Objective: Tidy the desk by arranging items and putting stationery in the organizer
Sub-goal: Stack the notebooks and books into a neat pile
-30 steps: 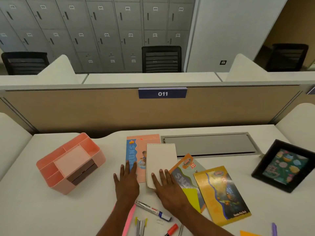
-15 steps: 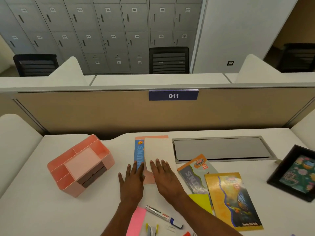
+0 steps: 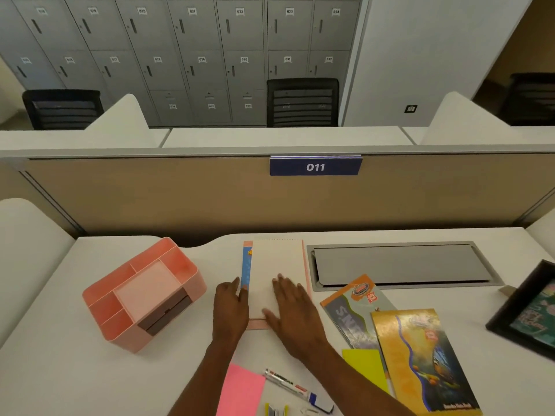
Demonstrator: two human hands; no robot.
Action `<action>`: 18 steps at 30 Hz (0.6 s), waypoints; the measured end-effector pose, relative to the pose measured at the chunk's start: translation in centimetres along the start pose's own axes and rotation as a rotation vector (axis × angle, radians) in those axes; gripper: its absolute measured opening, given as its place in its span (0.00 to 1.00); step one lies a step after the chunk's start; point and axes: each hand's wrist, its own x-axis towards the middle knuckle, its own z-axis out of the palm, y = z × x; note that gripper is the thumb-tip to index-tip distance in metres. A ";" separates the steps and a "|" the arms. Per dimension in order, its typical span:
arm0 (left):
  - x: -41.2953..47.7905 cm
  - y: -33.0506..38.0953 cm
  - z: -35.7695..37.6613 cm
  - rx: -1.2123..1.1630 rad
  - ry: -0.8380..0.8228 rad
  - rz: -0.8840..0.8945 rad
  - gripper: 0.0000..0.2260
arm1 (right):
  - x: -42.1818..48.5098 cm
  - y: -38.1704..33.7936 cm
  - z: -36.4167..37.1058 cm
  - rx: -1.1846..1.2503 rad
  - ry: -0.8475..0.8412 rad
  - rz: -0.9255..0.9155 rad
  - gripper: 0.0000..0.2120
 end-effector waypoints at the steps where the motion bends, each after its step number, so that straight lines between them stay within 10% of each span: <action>1: 0.3 0.3 0.0 0.007 -0.018 0.001 0.19 | 0.3 0.4 -0.6 0.064 0.054 0.072 0.31; 18: 2.0 0.4 1.0 0.010 -0.085 -0.034 0.21 | 2.1 3.2 -0.5 -0.009 -0.115 0.092 0.27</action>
